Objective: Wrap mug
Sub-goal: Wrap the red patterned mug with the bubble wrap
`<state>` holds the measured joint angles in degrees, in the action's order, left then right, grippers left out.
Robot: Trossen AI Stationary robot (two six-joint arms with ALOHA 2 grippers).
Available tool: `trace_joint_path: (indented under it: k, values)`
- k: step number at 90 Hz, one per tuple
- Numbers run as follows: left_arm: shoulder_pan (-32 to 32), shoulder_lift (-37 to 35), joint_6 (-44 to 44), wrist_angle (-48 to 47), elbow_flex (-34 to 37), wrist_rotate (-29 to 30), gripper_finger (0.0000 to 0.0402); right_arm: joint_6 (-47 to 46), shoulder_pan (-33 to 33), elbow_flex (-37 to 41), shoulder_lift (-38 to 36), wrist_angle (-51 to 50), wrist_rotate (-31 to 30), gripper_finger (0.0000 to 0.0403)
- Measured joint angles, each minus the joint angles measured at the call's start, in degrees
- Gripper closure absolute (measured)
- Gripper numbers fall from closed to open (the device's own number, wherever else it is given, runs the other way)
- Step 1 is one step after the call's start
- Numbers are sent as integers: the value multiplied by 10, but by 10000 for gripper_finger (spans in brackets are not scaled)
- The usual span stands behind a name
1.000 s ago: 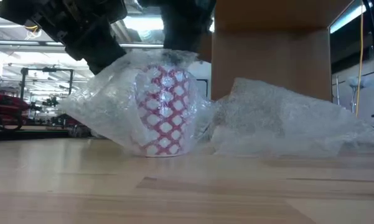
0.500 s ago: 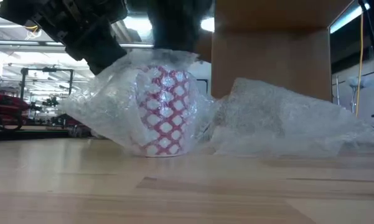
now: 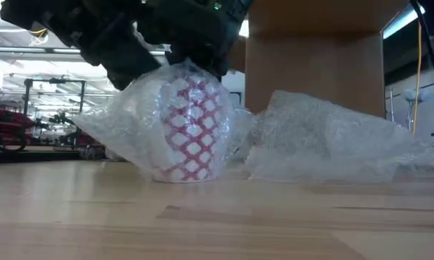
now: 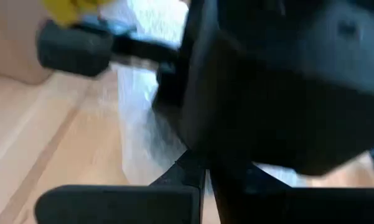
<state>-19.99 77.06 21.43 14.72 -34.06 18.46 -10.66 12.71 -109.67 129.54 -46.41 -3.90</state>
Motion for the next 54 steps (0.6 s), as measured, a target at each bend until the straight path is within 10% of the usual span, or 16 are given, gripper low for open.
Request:
trace_joint_path:
  k: [54]
  values:
    - [12, 80, 4, 17, -3, 19, 400, 3, 1, 0, -40, -37, -3, 402]
